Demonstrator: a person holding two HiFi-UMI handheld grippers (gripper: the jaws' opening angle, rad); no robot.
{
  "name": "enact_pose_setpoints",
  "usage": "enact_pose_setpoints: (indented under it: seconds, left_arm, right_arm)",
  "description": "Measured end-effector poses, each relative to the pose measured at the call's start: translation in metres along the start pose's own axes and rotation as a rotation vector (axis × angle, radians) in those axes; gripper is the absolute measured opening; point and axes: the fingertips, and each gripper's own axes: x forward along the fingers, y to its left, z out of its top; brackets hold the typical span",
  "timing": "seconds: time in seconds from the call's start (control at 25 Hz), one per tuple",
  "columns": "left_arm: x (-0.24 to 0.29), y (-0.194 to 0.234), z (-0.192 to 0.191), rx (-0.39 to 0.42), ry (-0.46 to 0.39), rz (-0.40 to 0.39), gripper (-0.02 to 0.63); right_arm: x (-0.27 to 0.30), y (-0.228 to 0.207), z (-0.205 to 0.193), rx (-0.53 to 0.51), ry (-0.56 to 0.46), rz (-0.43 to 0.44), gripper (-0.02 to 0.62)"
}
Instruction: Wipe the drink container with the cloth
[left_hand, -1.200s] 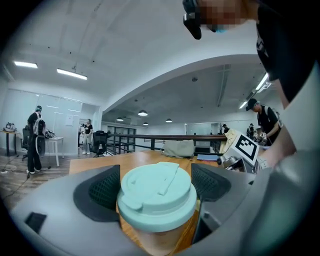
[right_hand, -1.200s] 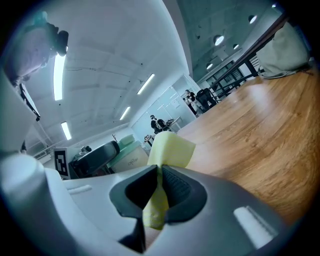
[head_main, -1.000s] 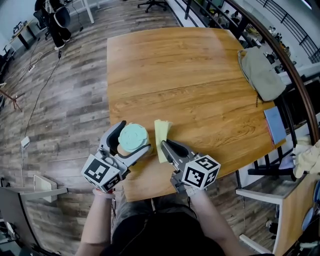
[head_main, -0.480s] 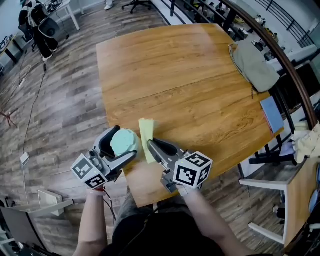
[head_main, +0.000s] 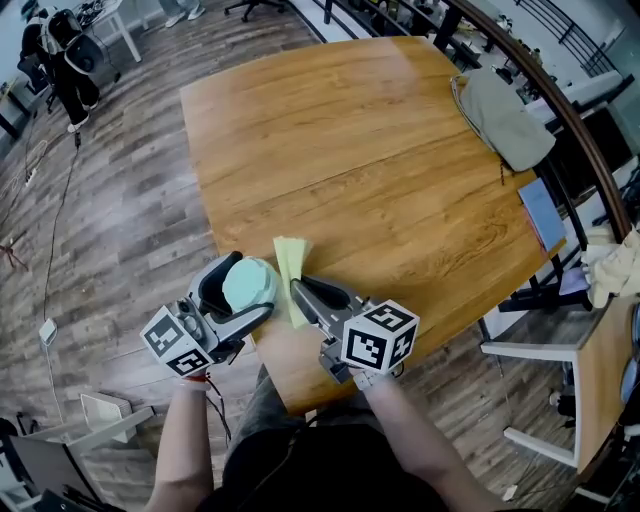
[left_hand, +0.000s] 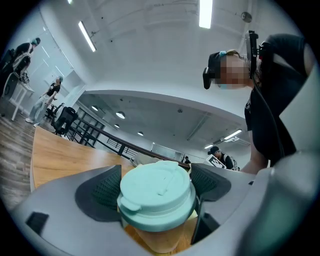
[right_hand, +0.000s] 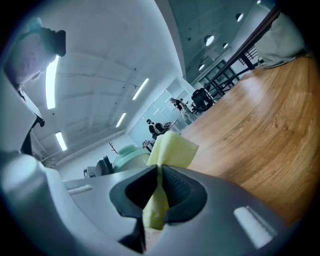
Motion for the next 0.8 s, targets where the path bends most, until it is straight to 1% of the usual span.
enact_pose_setpoints:
  seconds: [0.2,0.48,0.8]
  left_arm:
    - [-0.005,0.006,-0.002,-0.010,0.014,-0.013,0.433]
    - [-0.005,0.011,-0.003,-0.026,0.017,-0.032,0.434]
    - [-0.001,0.008,-0.002,-0.008,0.040,-0.080,0.434]
  right_arm:
    - [-0.004,-0.027,-0.022,0.025,0.034,-0.074,0.038]
    - [-0.014,-0.053,-0.043,0.042,0.068,-0.147,0.038]
    - [-0.026,-0.078,-0.064,0.038,0.136,-0.234,0.038]
